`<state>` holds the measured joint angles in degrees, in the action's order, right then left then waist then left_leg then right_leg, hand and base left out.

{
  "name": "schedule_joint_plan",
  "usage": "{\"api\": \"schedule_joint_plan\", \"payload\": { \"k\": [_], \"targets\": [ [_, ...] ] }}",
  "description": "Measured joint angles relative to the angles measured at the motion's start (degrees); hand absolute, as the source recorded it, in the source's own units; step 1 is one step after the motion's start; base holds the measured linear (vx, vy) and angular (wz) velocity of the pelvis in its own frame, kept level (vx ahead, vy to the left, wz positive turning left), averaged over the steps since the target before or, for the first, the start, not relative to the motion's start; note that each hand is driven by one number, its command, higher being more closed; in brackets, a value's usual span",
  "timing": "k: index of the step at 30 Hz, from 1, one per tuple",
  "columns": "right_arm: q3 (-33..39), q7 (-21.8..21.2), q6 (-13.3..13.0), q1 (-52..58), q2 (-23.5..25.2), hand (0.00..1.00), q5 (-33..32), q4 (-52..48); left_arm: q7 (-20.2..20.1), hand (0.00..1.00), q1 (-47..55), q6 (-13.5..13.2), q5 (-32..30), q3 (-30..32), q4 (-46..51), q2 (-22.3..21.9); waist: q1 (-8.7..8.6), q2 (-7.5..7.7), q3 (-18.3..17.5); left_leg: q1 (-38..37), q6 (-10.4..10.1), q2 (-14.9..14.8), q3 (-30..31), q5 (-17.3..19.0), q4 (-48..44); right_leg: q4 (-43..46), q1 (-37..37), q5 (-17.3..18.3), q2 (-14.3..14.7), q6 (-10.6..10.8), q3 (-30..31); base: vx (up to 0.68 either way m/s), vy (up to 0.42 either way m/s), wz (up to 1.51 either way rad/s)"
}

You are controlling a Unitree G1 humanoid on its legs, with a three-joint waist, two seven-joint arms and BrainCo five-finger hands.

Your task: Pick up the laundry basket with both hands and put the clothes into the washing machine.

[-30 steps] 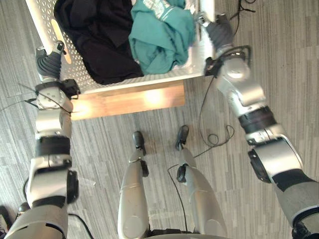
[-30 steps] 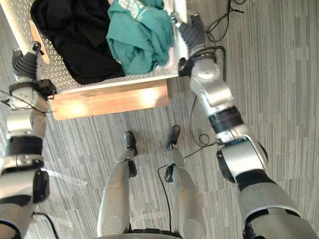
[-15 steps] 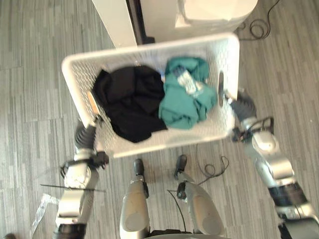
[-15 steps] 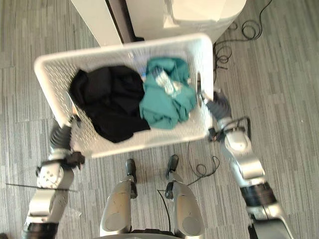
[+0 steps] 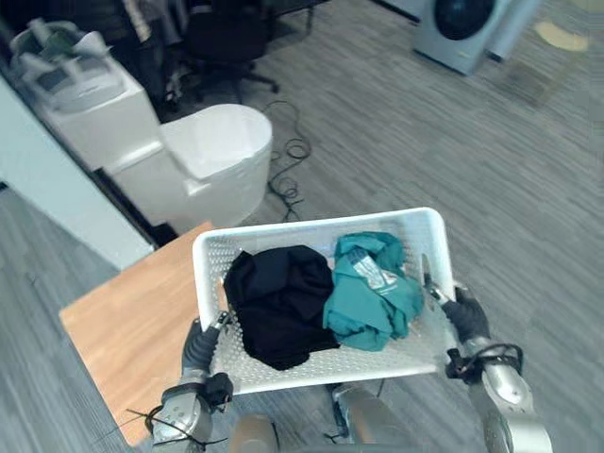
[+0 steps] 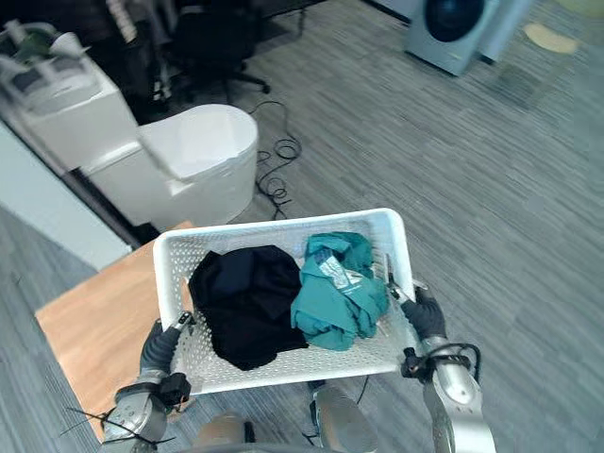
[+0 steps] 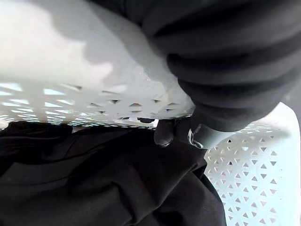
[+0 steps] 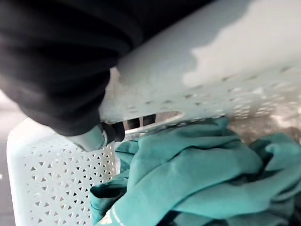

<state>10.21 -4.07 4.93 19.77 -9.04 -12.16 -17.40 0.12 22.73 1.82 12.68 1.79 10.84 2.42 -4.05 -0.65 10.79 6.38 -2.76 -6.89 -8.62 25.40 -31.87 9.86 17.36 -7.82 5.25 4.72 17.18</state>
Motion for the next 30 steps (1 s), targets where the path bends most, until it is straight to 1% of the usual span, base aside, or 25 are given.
{"api": "schedule_joint_plan", "payload": {
  "k": [1,2,3,4,5,6,7,9,10,11,12,13,14,16,18,19,21,23,24,25,26,27,28,29,30],
  "targets": [
    [0.29,0.03,0.00,0.42,0.62,1.00,0.42,-0.88,-0.05,1.00,-0.36,0.03,-0.04,0.00,0.00,0.10,0.14,-0.10,0.03,-0.32,0.38,0.44,-1.19,-0.21,0.20,-0.01,0.24,-0.64,-0.28,0.03,0.28,-0.09,0.236,-1.32],
    [0.74,0.18,0.04,0.90,1.89,1.00,1.03,-2.21,-0.06,1.00,-1.38,0.09,-0.13,0.04,0.01,0.51,0.15,-0.24,0.03,-1.33,1.07,1.02,-4.01,-0.52,0.60,0.19,0.82,-2.68,-0.47,-1.18,-1.38,-0.14,0.099,-1.23],
    [1.06,0.21,0.03,1.02,3.07,1.00,1.55,-2.63,-0.09,1.00,-2.14,0.08,-0.21,0.13,0.06,1.09,-0.14,-0.67,-0.01,-2.26,3.45,0.62,-6.96,-1.58,2.59,-2.83,-0.02,-5.80,-1.61,-4.64,-7.56,-0.17,0.055,-1.11],
    [1.31,0.40,0.03,1.01,3.61,1.00,1.54,-3.20,-0.19,1.00,-2.64,0.09,-0.67,0.13,0.10,1.27,-0.04,-0.71,0.10,-3.21,4.45,0.86,-8.89,-2.09,4.15,-1.70,0.00,-4.49,-2.97,-5.62,-13.09,-0.16,0.014,-1.18],
    [1.37,0.42,0.03,0.55,4.30,1.00,1.91,-3.51,-0.16,1.00,-3.19,0.07,-1.14,0.61,0.09,0.94,0.46,-0.81,0.30,-5.53,5.53,1.29,-13.13,-2.86,6.21,7.03,1.91,2.68,-6.40,-9.16,-25.32,-0.15,0.039,-1.30],
    [1.36,0.38,0.08,0.43,4.00,1.00,2.78,-3.52,-0.16,1.00,-2.63,0.08,-1.13,0.62,0.10,0.49,1.07,-1.87,0.26,-7.47,6.18,1.27,-16.90,-3.25,7.67,15.58,1.50,9.08,-9.69,-10.23,-33.19,-0.19,0.066,-1.80],
    [1.36,0.30,0.19,0.38,3.89,1.00,3.31,-3.31,-0.17,1.00,-1.65,0.07,-1.14,0.66,0.11,-0.26,1.74,-3.11,-0.38,-8.72,6.31,1.02,-20.58,-3.49,9.27,21.70,0.07,14.75,-12.62,-10.28,-38.43,-0.19,0.059,-1.54],
    [1.24,0.14,0.22,-0.29,3.91,1.00,3.63,-2.12,-0.17,1.00,-0.97,0.05,-1.14,0.91,0.09,-0.70,1.86,-4.12,-1.37,-9.37,6.27,0.71,-24.29,-4.08,10.92,26.11,-2.35,19.55,-15.75,-9.89,-42.22,-0.10,0.014,-1.28],
    [1.17,0.13,0.22,-1.91,4.04,1.00,3.74,0.16,-0.18,1.00,-0.97,0.08,-1.31,1.14,-0.12,-0.71,1.83,-4.09,-2.34,-9.53,5.82,0.65,-27.24,-4.77,12.10,27.12,-4.23,22.10,-17.71,-8.26,-43.03,-0.01,-0.032,-1.22],
    [1.17,0.12,0.23,-2.89,4.03,1.00,3.80,1.47,-0.18,1.00,-0.99,0.09,-1.42,1.17,-0.24,-0.71,1.84,-3.90,-2.76,-9.17,5.59,0.58,-28.69,-4.98,12.35,26.71,-5.20,22.78,-18.57,-7.37,-43.19,0.02,-0.078,-1.39],
    [1.17,0.12,0.24,-4.67,4.01,1.00,3.83,4.06,-0.17,1.00,-1.25,0.09,-1.73,1.24,-0.64,-0.72,1.84,-3.16,-3.25,-8.59,5.32,0.52,-31.45,-5.14,12.16,23.26,-7.67,23.77,-20.05,-5.50,-43.13,0.00,-0.138,-1.31],
    [1.18,0.15,0.32,-6.00,3.83,1.00,3.90,5.90,-0.12,1.00,-2.66,0.11,-1.80,1.39,-2.70,-0.85,1.81,-2.61,-3.48,-7.62,4.93,0.69,-32.15,-5.37,11.45,18.15,-8.11,23.84,-18.97,-2.37,-43.30,0.00,-0.168,-1.37],
    [1.18,0.27,0.49,-6.65,2.97,1.00,3.92,7.30,-0.09,1.00,-4.00,0.44,-1.92,1.39,-5.08,-1.23,1.75,-3.60,-3.70,-6.98,4.70,0.50,-31.64,-6.03,11.95,15.93,-7.90,21.92,-16.94,-2.87,-41.92,0.01,-0.156,-1.04],
    [0.99,0.49,1.04,-6.91,1.84,1.00,3.92,8.73,-0.10,1.00,-4.89,1.15,-2.11,1.20,-7.48,-1.72,1.79,-4.23,-4.06,-7.00,4.27,-1.07,-30.53,-7.52,12.15,11.53,-8.06,18.53,-13.75,-3.80,-40.27,0.04,-0.169,-1.15],
    [0.89,0.79,1.05,-6.96,1.47,1.00,3.86,8.73,-0.10,1.00,-5.47,1.24,-2.10,1.20,-7.73,-1.76,1.54,-4.10,-4.39,-7.17,3.17,-2.19,-30.84,-8.29,13.05,6.36,-8.36,15.91,-11.18,-3.87,-39.43,0.03,-0.163,-1.19],
    [0.90,1.54,0.98,-7.21,1.15,1.00,3.79,8.73,-0.10,1.00,-6.80,1.23,-2.10,1.21,-8.66,-1.65,1.28,-4.15,-4.48,-7.24,2.28,-2.51,-30.93,-9.03,14.22,1.87,-8.99,13.47,-9.31,-3.96,-38.05,0.01,-0.100,-0.86],
    [0.80,2.07,0.98,-7.31,1.68,1.00,3.79,8.84,-0.04,1.00,-8.59,1.23,-2.10,1.31,-10.23,-1.27,1.05,-3.87,-4.54,-7.32,2.07,-3.31,-31.16,-9.22,13.84,-5.62,-11.19,9.43,-6.74,-4.31,-35.80,0.01,-0.059,-0.79],
    [0.38,2.56,1.00,-7.38,1.53,1.00,3.79,9.71,0.02,1.00,-8.81,1.23,-2.10,1.36,-11.34,-1.26,0.57,-3.73,-4.50,-8.06,2.06,-4.07,-31.40,-9.22,11.73,-9.76,-13.77,7.01,-5.66,-4.63,-34.31,0.04,0.004,-0.57],
    [-0.55,2.66,1.00,-7.93,1.04,1.00,3.74,10.77,0.04,1.00,-8.31,1.23,-2.07,1.81,-11.44,-1.29,0.66,-3.28,-4.33,-7.66,2.14,-4.79,-29.82,-9.21,6.64,-10.80,-15.37,6.65,-5.65,-5.06,-32.73,0.06,0.038,-0.61],
    [-1.05,2.67,1.00,-8.55,0.82,1.00,3.73,11.36,0.05,1.00,-8.03,1.22,-2.03,2.35,-11.43,-1.28,0.82,-2.96,-4.13,-6.52,3.02,-5.37,-27.45,-9.63,2.73,-10.83,-15.91,6.60,-5.91,-5.16,-31.82,0.04,0.059,-0.73],
    [-1.69,2.80,0.96,-9.54,0.64,1.00,3.69,12.19,0.18,1.00,-7.83,1.19,-2.03,2.90,-11.59,-1.67,1.98,-1.95,-3.71,-3.27,3.68,-4.47,-19.61,-8.22,-0.13,-10.73,-16.28,6.60,-6.77,-5.16,-29.64,0.00,0.059,-0.65],
    [-1.87,2.77,0.75,-10.70,-0.18,1.00,3.35,12.64,0.29,1.00,-7.85,0.47,-1.76,2.89,-11.59,-1.97,2.61,-2.26,-3.86,-0.34,2.92,-2.33,-11.39,-7.89,1.07,-10.78,-15.94,6.61,-7.28,-5.14,-29.34,-0.02,0.063,-0.57],
    [-1.97,2.76,0.57,-11.36,-0.52,1.00,3.22,13.22,0.39,1.00,-7.96,0.07,-1.73,2.89,-11.59,-2.18,2.85,-2.33,-3.83,0.72,2.70,-1.56,-7.46,-8.02,2.57,-10.78,-15.79,6.60,-7.33,-5.13,-29.16,-0.02,0.107,-0.37],
    [-2.06,2.77,0.36,-12.29,-0.71,1.00,3.09,14.51,0.75,1.00,-8.02,0.01,-1.72,2.89,-11.60,-2.35,3.52,-2.54,-3.76,1.44,0.83,-0.82,-2.00,-9.24,7.85,-10.71,-15.66,6.50,-7.21,-4.81,-28.56,-0.02,0.164,-0.33],
    [-2.48,2.75,0.36,-12.76,-0.75,1.00,3.08,15.30,1.35,1.00,-7.73,0.00,-1.69,2.98,-11.78,-2.32,4.34,-2.57,-3.91,0.14,0.54,-0.04,0.16,-9.75,12.25,-10.39,-15.54,6.49,-7.42,-3.66,-27.80,0.01,0.186,-0.19]
  ]
}}
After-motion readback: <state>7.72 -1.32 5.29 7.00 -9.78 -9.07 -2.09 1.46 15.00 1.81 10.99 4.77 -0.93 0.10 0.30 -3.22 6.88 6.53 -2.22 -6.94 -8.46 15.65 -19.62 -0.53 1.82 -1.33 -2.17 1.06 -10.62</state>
